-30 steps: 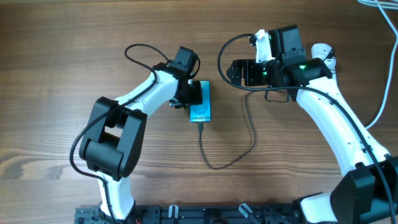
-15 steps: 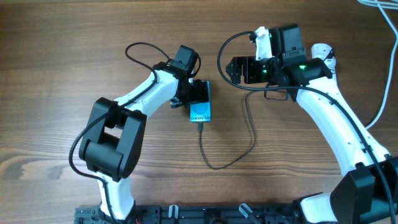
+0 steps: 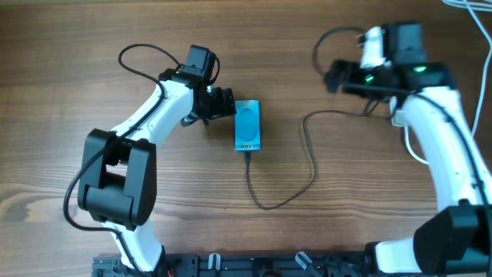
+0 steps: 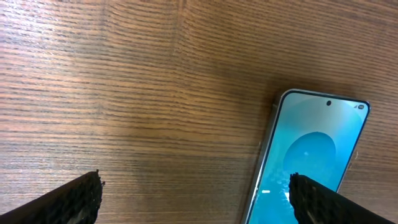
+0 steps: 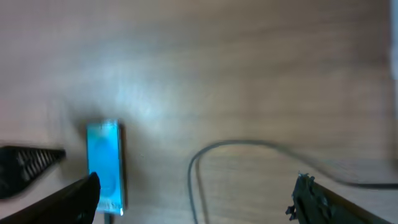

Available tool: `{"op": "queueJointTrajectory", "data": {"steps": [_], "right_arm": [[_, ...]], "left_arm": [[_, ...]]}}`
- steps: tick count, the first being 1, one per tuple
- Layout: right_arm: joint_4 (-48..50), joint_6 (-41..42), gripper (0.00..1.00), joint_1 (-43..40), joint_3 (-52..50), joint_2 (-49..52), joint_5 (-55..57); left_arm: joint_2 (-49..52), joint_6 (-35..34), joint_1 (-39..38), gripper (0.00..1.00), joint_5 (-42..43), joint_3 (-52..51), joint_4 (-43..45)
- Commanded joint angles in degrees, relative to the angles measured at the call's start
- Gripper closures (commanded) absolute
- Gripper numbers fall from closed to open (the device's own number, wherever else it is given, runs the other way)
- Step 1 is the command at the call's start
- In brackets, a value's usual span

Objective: Plug charger to phone and switch on socket

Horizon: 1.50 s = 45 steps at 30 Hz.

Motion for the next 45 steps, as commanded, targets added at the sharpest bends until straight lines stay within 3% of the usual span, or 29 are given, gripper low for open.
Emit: {"op": "queueJointTrajectory", "data": {"steps": [1,4,6,17,22,28,34,45], "right_arm": [[-2.93,0.92,0.0,-6.1,12.0,-0.92,-1.73],[-3.5,0.96,0.0,-11.26,17.73,-0.94,1.7],[-3.82,1.2,0.01,-15.08,18.12,-0.9,10.01],[-10.82,1.18,0.0,-21.94,10.73,6.6,29.42],[-10.73,4.15,0.0,-25.97,10.34,7.19,27.06],[-11.02,4.17,0.0,-27.47,9.57,7.19,12.83],[0.66,14.73,0.0,-29.07,-0.31,7.26,19.39],[27.87,14.86,0.0,-29.18,-20.39,7.5,22.99]], "left_arm": [[-1.22,0.68,0.04,0.0,-1.01,-0.28,-0.11],[-1.22,0.68,0.04,0.0,-1.01,-0.28,-0.11],[-1.22,0.68,0.04,0.0,-1.01,-0.28,-0.11],[-1.22,0.68,0.04,0.0,-1.01,-0.28,-0.13],[-1.22,0.68,0.04,0.0,-1.01,-0.28,0.07],[-1.22,0.68,0.04,0.0,-1.01,-0.28,1.81],[-1.22,0.68,0.04,0.0,-1.01,-0.28,1.81],[-1.22,0.68,0.04,0.0,-1.01,-0.28,1.81]]}}
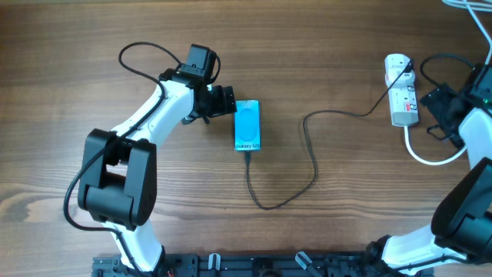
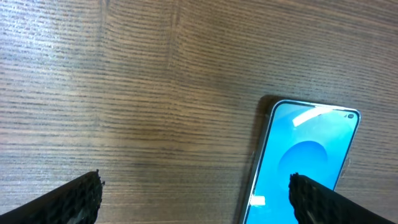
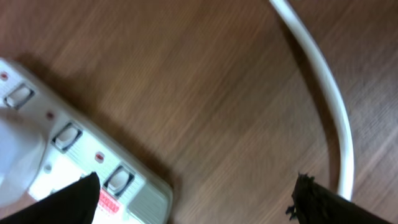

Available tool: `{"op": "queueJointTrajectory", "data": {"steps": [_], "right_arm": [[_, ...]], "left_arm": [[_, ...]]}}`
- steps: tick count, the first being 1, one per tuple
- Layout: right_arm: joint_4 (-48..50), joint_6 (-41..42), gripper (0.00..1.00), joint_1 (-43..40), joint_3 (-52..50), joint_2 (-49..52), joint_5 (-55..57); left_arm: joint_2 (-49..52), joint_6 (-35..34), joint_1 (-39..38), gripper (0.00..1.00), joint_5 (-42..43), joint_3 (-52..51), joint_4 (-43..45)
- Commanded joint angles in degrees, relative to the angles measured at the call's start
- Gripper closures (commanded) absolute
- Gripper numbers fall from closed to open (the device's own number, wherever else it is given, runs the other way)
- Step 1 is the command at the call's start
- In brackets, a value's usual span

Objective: Plug charger to phone and switch on socket

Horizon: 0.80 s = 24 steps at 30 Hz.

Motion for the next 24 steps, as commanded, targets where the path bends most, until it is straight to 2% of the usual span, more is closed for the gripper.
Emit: {"op": "queueJointTrajectory", "data": {"steps": [1,10,17,24], "right_arm": [[5.75,0.9,0.0,-0.07,-3.13,0.39,2.34],[11.85,2.1,0.0,0.0,-5.35,7.1,-1.77],[12.63,2.36,0.0,0.02,-5.35,7.93,-4.28],[14.23,1.99,0.0,0.15,-5.33,7.93,-13.64]], "left_arm": [[-1.22,0.68,0.04,0.0,-0.76,-0.26,0.04],[-1.22,0.68,0.04,0.0,-0.76,-0.26,0.07],[-1.22,0.68,0.04,0.0,-0.76,-0.26,0.07],[-1.22,0.68,0.04,0.0,-0.76,-0.26,0.04]]}}
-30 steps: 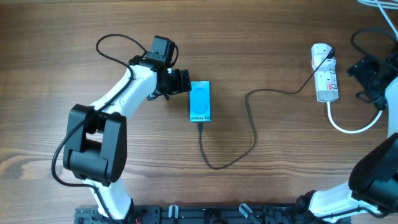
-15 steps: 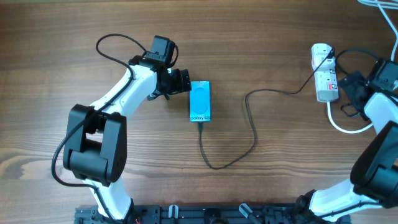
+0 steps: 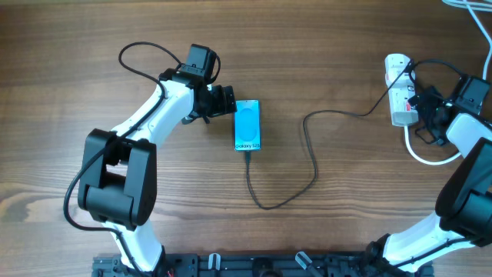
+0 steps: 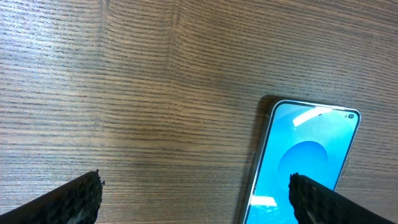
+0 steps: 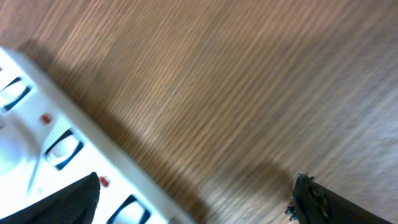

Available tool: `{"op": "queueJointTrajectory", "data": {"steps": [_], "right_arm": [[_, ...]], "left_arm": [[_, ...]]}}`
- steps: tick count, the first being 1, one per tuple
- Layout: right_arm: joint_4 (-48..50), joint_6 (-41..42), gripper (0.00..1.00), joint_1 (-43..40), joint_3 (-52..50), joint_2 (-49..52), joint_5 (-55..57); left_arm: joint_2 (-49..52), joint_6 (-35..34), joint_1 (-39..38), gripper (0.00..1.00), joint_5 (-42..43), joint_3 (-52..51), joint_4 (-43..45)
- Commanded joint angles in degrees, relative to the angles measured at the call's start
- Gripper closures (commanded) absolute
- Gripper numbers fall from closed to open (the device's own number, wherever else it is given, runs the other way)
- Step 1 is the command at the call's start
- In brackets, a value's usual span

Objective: Plug charger to phone and switch on socket

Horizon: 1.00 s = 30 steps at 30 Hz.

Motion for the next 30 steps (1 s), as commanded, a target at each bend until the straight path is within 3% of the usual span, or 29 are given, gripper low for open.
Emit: {"op": "queueJointTrajectory", "data": {"steps": [1,6,10,14,18,22,30], "right_arm": [[-0.35,-0.04,0.0,0.26,-0.46,1.18,-4.61],[-1.53,-0.04,0.0,1.2,-0.74,1.25,2.93],[-4.28,-0.15,0.0,1.18,-0.68,1.07,-1.64],[-5.55,-8.5,0.0,0.83,5.14,1.07,-1.62],[-15.26,-15.63,0.0,0.96,13.77,1.14,-1.31],[-16.13,-14.86,0.0,0.96,14.08,1.38,4.9],[-13.88,-14.78,0.0,0.96,13.14,7.1,4.66]], "left_arm": [[-1.22,0.68,0.04,0.0,-0.76,-0.26,0.07],[-1.22,0.68,0.04,0.0,-0.76,-0.26,0.07],[-1.22,0.68,0.04,0.0,-0.76,-0.26,0.07],[-1.22,0.68,0.04,0.0,-0.76,-0.26,0.07],[-1.22,0.68,0.04,0.0,-0.76,-0.26,0.09],[-1.22,0.68,0.04,0.0,-0.76,-0.26,0.07],[-1.22,0.68,0.04,0.0,-0.76,-0.26,0.07]]}}
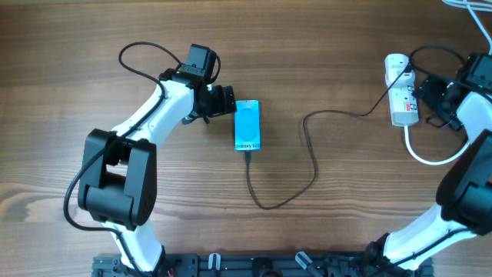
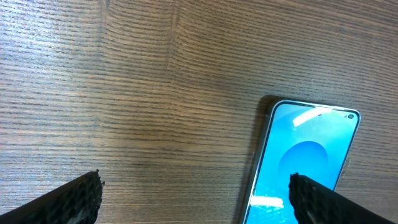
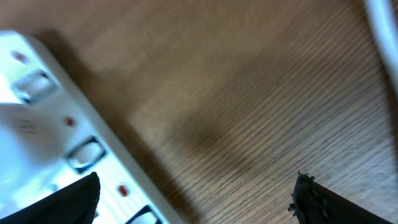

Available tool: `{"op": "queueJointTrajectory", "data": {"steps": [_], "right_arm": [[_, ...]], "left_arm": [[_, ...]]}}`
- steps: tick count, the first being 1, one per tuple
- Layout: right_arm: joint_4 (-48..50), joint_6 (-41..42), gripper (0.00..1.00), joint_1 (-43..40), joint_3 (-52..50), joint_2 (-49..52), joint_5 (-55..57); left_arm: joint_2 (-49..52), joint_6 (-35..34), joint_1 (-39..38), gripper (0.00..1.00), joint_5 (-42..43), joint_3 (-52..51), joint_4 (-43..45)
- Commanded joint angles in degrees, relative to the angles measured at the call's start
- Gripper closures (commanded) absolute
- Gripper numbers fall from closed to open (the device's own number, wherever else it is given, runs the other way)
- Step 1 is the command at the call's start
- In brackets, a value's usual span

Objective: Plug charger to phone and switch on socket

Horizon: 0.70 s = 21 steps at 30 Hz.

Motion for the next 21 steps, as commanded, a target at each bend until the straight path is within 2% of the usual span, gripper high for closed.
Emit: {"op": "queueJointTrajectory", "data": {"steps": [1,7,11,21], "right_arm": [[1.42,-1.11,0.0,-0.02,-0.66,6.73,-1.75],[2.99,-1.11,0.0,-0.02,-0.66,10.12,-4.7],[4.09,-1.31,0.0,-0.02,-0.66,10.12,-11.45],[5.92,1.33,0.0,-0.02,-0.66,10.12,-12.28]], "left_arm": [[-1.22,0.68,0.04,0.0,-0.76,-0.26,0.09],[-1.22,0.68,0.04,0.0,-0.76,-0.26,0.07],[-1.22,0.68,0.04,0.0,-0.76,-0.26,0.07],[-1.22,0.68,0.04,0.0,-0.76,-0.26,0.07]]}}
